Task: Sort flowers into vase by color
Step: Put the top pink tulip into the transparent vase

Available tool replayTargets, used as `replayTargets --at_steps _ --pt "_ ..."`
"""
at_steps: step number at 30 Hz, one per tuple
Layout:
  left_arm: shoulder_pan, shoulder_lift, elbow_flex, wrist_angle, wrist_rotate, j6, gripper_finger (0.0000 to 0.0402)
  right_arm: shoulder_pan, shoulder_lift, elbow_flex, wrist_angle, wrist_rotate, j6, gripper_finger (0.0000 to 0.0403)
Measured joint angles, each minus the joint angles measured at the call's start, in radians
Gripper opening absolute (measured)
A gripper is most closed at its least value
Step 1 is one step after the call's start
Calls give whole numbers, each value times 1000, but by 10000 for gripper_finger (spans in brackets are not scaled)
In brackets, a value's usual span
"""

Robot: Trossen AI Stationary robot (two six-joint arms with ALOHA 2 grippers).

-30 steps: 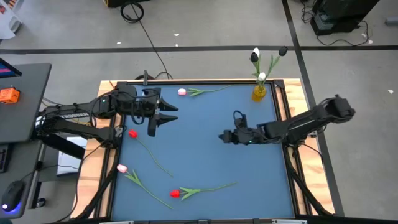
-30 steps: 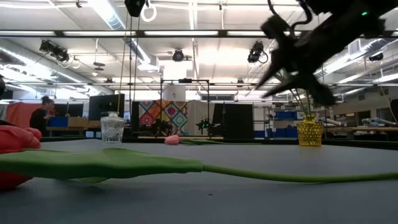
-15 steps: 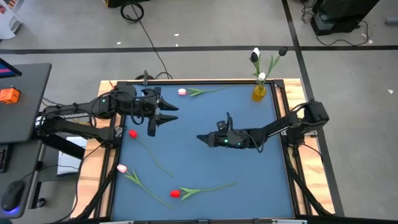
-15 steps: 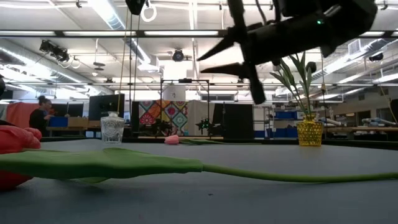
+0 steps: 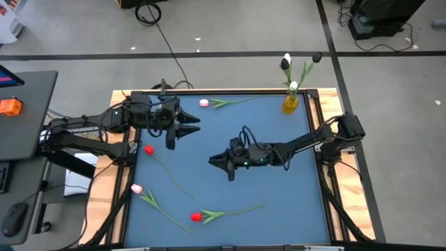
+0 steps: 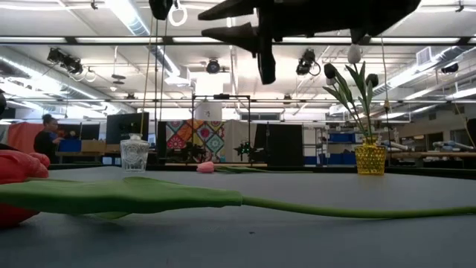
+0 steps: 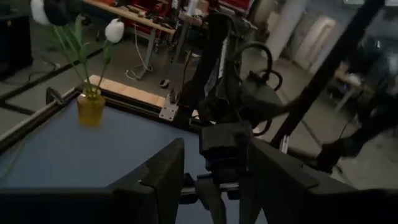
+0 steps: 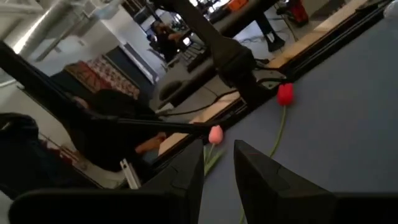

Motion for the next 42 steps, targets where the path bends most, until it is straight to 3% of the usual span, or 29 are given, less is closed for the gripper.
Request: replayTargets --at_steps 12,20,23,30,36,42 --pt "9 0 0 54 -76 -46 183 8 -127 2 -471 -7 -137 97" --pt "6 17 0 64 -81 -25 183 8 -129 22 -452 -112 -378 97" --pt "6 48 -1 57 -81 -20 183 9 -131 57 -514 -35 -372 97" --pt "-2 142 0 74 -93 -97 183 6 -151 173 -903 135 -234 96" --pt "-43 158 -1 73 -223 -94 176 -10 -218 176 -1100 202 -215 95" --pt "-61 139 1 59 -282 -43 157 -82 -290 176 -1239 172 -229 95"
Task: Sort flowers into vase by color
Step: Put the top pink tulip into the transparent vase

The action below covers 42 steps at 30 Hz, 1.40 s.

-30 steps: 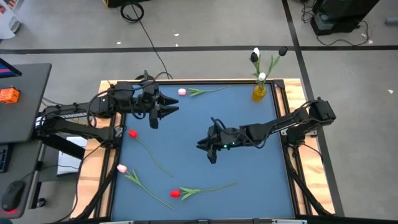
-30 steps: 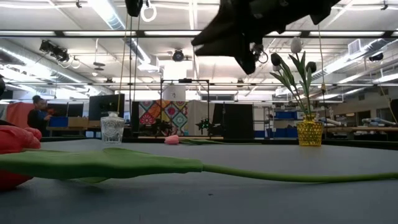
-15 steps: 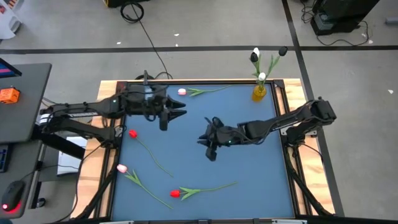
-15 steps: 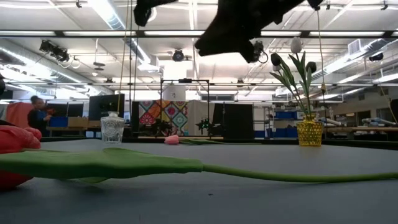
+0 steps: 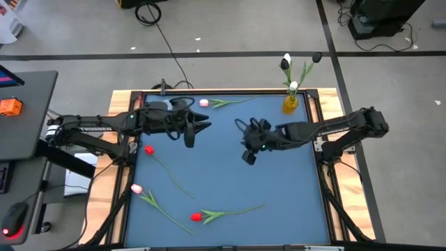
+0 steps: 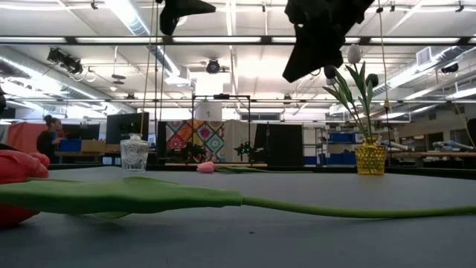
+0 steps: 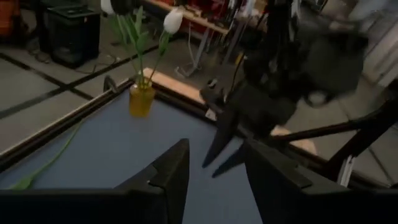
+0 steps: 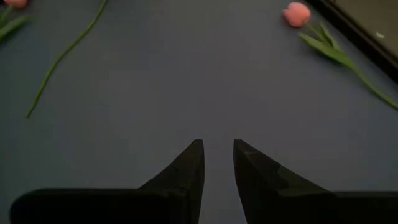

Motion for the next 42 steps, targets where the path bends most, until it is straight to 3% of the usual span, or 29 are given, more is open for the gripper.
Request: replayTargets --at_steps 7,16,20,31,42 --pt "-11 21 -2 -104 5 10 144 -61 -77 -8 -31 -8 -1 95" --pt "-78 23 -2 53 9 58 144 -75 -247 -218 71 -33 154 95" --pt "-94 23 -2 100 13 84 143 -66 -301 -249 110 -48 186 95" --pt "-107 105 -2 155 37 125 144 -66 -315 -249 110 -59 172 95" --pt "-148 97 -25 150 45 159 144 -66 -316 -249 84 -87 179 95"
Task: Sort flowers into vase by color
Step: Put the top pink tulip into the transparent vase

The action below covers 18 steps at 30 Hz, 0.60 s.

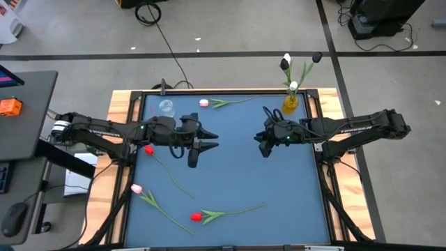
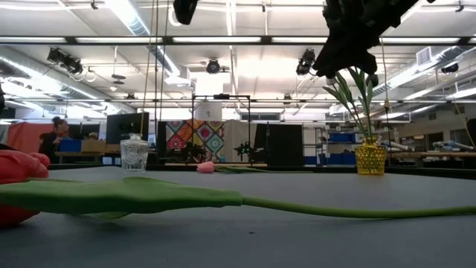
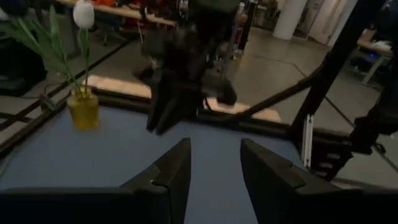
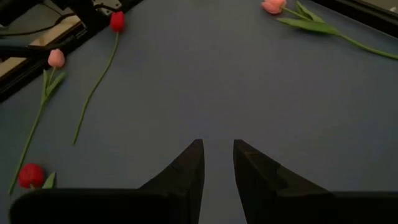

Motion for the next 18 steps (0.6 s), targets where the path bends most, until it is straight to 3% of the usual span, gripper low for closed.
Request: replayTargets --at_steps 11,18 --pt "1 -22 -402 444 0 -236 144 0 0 0 1 -14 0 95" --pt "31 -95 -447 391 -1 -241 144 -4 37 0 -7 -71 1 95"
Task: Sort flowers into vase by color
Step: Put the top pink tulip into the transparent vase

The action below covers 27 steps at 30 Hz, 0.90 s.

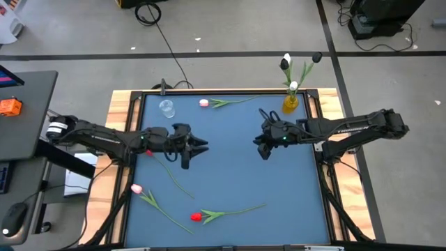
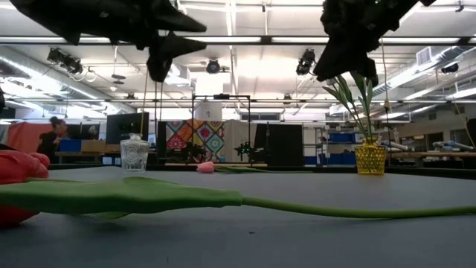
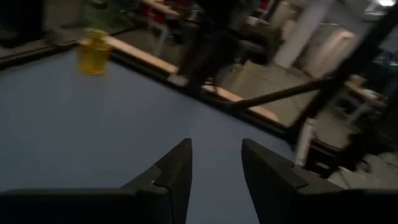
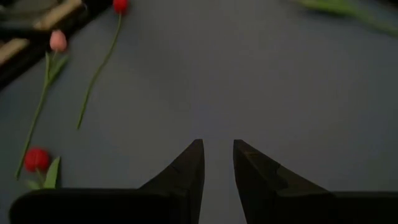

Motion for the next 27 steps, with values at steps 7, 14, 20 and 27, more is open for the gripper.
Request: replayTargets --at_steps 7,14,20,27 --pt "125 -87 0 -138 -13 -2 144 0 102 0 34 -84 11 94" --pt "146 -89 -1 -159 -11 58 144 0 180 0 133 -137 11 93" --pt "153 -89 -1 -165 -11 59 144 0 193 0 149 -134 11 93" --pt "161 -89 -1 -164 -13 46 144 -5 164 0 145 -87 41 93"
